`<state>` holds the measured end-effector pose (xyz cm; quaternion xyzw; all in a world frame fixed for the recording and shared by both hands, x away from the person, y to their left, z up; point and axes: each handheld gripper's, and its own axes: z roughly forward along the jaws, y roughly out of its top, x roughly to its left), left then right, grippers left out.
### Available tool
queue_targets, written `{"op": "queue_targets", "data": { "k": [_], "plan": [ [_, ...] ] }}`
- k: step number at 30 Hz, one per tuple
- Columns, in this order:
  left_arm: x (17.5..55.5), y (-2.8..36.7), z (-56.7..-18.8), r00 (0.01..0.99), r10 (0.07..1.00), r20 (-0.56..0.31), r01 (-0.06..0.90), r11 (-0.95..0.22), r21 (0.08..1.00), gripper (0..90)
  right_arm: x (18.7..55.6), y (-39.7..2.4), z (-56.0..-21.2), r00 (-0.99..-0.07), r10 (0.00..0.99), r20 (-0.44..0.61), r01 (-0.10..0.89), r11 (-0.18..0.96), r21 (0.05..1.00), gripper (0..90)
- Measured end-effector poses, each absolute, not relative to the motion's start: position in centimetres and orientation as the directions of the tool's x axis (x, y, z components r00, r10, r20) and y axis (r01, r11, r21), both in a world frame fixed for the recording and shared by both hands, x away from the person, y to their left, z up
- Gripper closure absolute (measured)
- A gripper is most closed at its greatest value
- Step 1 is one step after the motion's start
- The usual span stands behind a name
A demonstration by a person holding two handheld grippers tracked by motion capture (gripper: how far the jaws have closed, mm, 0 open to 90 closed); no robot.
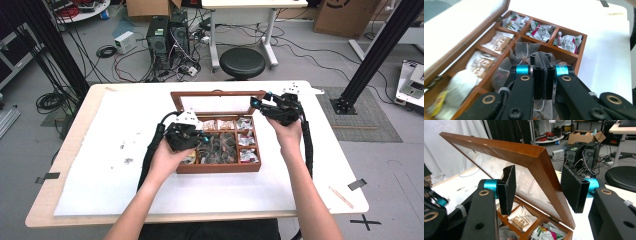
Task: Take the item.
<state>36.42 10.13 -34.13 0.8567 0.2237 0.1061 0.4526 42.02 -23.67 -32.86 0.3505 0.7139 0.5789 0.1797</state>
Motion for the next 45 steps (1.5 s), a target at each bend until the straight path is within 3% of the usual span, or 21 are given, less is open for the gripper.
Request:
{"op": "queue_targets", "data": {
  "k": [27, 45],
  "plan": [
    [35.8, 21.8, -29.0, 0.75, 0.661, 0.019, 0.31, -0.377, 0.873, 89.4, 42.2, -23.6, -33.0, -0.687, 0.71, 0.153, 0.298, 0.083, 0.951, 47.7],
    [39.3, 25.2, -30.1, 0.624, 0.781, -0.001, 0.398, -0.317, 0.861, 89.4, 42.1, -23.6, -33.0, -0.686, 0.711, 0.153, 0.299, 0.084, 0.95, 47.7]
  ]
}}
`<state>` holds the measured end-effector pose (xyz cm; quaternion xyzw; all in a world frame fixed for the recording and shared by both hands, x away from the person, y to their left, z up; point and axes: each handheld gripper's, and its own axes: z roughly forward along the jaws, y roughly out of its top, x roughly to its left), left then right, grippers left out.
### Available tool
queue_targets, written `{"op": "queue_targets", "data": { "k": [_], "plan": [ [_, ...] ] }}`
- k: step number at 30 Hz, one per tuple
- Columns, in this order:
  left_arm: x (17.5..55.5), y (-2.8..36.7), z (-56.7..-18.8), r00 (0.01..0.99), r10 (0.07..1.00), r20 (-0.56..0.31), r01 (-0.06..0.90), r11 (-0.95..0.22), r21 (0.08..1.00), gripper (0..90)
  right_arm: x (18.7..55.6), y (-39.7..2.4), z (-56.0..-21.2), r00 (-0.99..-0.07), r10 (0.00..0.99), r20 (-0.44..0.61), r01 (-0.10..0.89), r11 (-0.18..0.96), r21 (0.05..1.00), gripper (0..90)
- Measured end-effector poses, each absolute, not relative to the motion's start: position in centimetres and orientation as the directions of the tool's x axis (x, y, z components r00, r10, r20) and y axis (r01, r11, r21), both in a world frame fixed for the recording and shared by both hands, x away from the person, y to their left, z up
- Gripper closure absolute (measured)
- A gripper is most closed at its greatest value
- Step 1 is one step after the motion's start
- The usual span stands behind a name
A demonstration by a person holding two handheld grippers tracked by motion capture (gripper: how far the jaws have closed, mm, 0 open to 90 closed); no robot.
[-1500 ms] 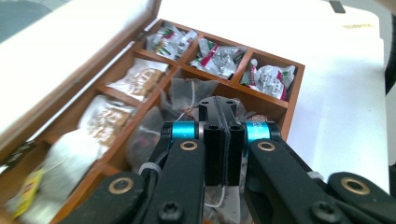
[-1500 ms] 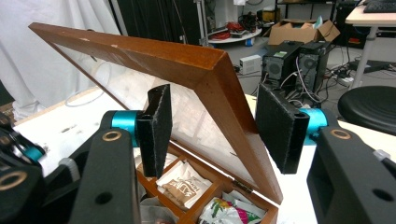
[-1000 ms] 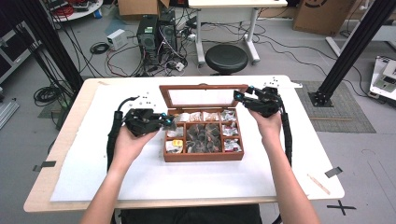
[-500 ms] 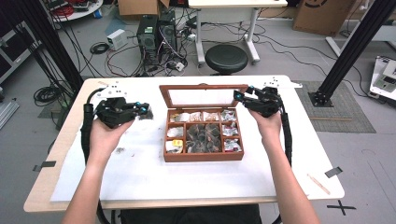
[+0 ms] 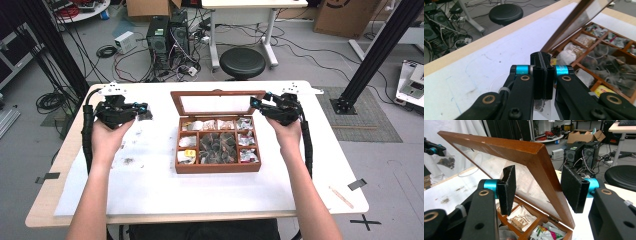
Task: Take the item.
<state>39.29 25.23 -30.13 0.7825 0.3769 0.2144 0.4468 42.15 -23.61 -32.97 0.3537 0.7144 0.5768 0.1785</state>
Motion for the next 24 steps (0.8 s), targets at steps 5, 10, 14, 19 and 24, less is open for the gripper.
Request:
{"op": "queue_targets", "data": {
  "k": [5, 10, 14, 19, 24],
  "plan": [
    [40.2, 25.8, -30.5, 0.594, 0.805, -0.006, 0.418, -0.302, 0.857, 89.4, 42.1, -23.6, -33.0, -0.687, 0.711, 0.153, 0.3, 0.085, 0.95, 47.8],
    [41.0, 26.3, -30.8, 0.563, 0.826, -0.015, 0.436, -0.281, 0.855, 89.4, 42.1, -23.6, -33.0, -0.686, 0.711, 0.154, 0.302, 0.085, 0.95, 47.8],
    [41.5, 26.6, -31.1, 0.54, 0.842, -0.017, 0.451, -0.272, 0.85, 89.4, 42.1, -23.6, -33.0, -0.686, 0.711, 0.154, 0.302, 0.086, 0.95, 47.7],
    [42.0, 26.9, -31.5, 0.521, 0.853, -0.032, 0.468, -0.254, 0.847, 89.4, 42.1, -23.6, -33.0, -0.686, 0.711, 0.155, 0.302, 0.085, 0.949, 47.7],
    [42.3, 26.9, -31.6, 0.509, 0.86, -0.046, 0.461, -0.227, 0.858, 89.4, 42.1, -23.6, -33.0, -0.686, 0.711, 0.155, 0.302, 0.085, 0.949, 47.7]
  ]
}}
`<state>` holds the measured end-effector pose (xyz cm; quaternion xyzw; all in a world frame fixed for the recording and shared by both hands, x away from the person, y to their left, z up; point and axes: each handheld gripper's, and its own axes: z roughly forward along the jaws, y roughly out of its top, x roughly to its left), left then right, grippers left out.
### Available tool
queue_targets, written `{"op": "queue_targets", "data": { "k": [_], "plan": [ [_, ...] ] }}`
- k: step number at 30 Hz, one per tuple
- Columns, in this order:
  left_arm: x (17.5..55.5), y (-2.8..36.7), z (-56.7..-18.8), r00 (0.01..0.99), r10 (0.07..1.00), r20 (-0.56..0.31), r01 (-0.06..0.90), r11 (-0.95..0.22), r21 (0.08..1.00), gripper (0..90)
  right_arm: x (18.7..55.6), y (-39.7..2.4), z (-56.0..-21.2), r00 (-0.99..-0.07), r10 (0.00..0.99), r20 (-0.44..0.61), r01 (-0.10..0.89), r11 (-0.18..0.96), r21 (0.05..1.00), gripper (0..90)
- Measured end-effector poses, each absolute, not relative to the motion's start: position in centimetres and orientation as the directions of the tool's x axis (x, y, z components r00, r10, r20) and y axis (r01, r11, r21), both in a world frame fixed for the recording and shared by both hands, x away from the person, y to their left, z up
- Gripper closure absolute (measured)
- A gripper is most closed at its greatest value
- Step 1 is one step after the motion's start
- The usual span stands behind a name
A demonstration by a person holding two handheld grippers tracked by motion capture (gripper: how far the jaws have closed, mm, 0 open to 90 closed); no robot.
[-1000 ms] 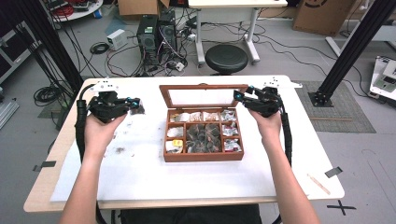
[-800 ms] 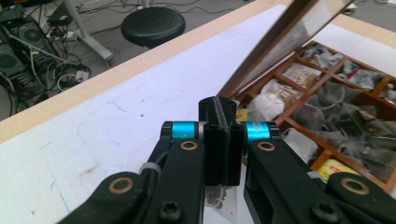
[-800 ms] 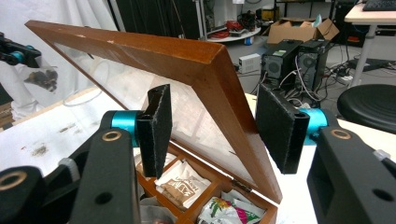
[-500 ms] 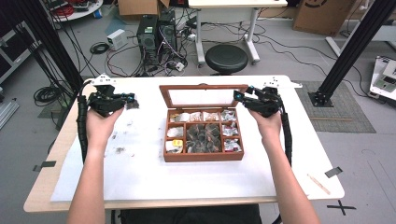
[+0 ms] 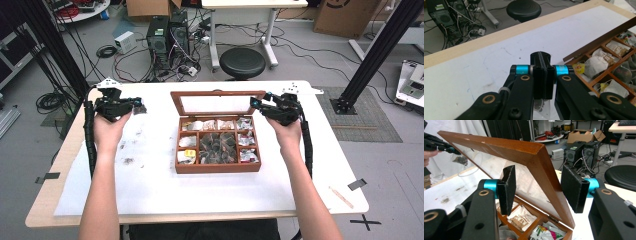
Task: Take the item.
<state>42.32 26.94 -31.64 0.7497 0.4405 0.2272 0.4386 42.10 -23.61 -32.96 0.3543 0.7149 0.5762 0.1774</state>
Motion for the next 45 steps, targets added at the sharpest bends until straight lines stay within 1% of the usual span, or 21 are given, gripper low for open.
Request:
{"op": "queue_targets", "data": {
  "k": [6, 25, 45],
  "plan": [
    [42.6, 26.9, -31.8, 0.502, 0.863, -0.052, 0.459, -0.215, 0.862, 89.4, 42.1, -23.6, -33.0, -0.687, 0.71, 0.154, 0.3, 0.084, 0.95, 47.7],
    [42.9, 26.1, -32.8, 0.515, 0.857, -0.027, 0.483, -0.264, 0.835, 89.4, 42.1, -23.6, -33.0, -0.687, 0.711, 0.153, 0.3, 0.084, 0.95, 47.7],
    [43.1, 26.2, -34.3, 0.52, 0.853, -0.04, 0.511, -0.273, 0.815, 89.3, 42.2, -23.6, -33.0, -0.686, 0.711, 0.155, 0.3, 0.082, 0.95, 47.5]
  ]
}}
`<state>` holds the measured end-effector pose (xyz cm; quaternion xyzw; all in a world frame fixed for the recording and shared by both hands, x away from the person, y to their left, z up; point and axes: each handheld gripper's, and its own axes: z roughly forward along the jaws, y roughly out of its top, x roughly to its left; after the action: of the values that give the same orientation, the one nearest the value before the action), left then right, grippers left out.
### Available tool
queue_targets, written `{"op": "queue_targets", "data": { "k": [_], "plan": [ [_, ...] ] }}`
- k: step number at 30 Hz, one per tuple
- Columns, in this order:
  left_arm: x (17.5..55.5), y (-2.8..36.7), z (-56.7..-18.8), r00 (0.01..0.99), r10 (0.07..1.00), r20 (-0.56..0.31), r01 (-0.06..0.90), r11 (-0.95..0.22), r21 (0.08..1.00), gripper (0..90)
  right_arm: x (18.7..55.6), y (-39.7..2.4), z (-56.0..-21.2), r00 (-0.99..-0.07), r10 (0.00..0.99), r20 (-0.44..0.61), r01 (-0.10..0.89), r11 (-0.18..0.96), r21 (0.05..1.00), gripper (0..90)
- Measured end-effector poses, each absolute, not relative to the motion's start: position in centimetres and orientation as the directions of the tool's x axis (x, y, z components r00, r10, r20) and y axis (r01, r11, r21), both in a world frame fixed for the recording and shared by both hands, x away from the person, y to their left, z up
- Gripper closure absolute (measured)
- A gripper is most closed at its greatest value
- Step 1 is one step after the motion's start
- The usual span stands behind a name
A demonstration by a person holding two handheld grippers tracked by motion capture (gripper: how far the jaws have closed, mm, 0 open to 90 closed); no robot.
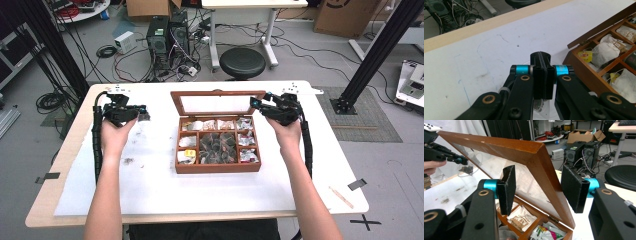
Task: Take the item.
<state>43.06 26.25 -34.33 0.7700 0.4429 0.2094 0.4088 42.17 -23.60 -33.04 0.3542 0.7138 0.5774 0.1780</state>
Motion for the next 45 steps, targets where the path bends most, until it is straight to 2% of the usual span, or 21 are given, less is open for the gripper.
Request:
{"op": "queue_targets", "data": {
  "k": [11, 14, 17, 22, 28, 33, 36, 45],
  "plan": [
    [43.2, 25.9, -34.5, 0.525, 0.851, -0.031, 0.512, -0.286, 0.81, 88.5, 42.2, -23.6, -33.0, -0.686, 0.711, 0.153, 0.299, 0.084, 0.951, 47.5],
    [43.2, 25.9, -34.6, 0.517, 0.855, -0.032, 0.517, -0.282, 0.809, 81.8, 42.2, -23.6, -33.0, -0.687, 0.71, 0.154, 0.3, 0.083, 0.95, 47.5],
    [43.2, 25.9, -34.5, 0.511, 0.859, -0.027, 0.515, -0.281, 0.81, 79.8, 42.2, -23.6, -33.0, -0.687, 0.71, 0.154, 0.299, 0.084, 0.95, 47.5],
    [43.0, 25.9, -34.3, 0.503, 0.864, -0.017, 0.497, -0.273, 0.824, 71.5, 42.2, -23.6, -33.0, -0.686, 0.711, 0.155, 0.3, 0.083, 0.95, 47.5],
    [42.5, 26.0, -33.7, 0.5, 0.866, -0.024, 0.473, -0.25, 0.845, 55.8, 42.2, -23.6, -33.1, -0.687, 0.711, 0.154, 0.3, 0.084, 0.95, 47.5],
    [41.6, 26.3, -33.2, 0.511, 0.859, -0.038, 0.446, -0.227, 0.865, 47.3, 42.3, -23.5, -33.1, -0.685, 0.712, 0.155, 0.302, 0.084, 0.95, 47.5],
    [40.8, 26.6, -33.1, 0.527, 0.848, -0.058, 0.405, -0.19, 0.895, 45.0, 42.4, -23.5, -33.1, -0.685, 0.712, 0.155, 0.304, 0.086, 0.949, 47.5],
    [38.8, 26.8, -33.2, 0.579, 0.811, -0.077, 0.368, -0.176, 0.913, 38.7, 42.3, -23.5, -33.1, -0.685, 0.712, 0.154, 0.306, 0.089, 0.948, 47.4]
  ]
}}
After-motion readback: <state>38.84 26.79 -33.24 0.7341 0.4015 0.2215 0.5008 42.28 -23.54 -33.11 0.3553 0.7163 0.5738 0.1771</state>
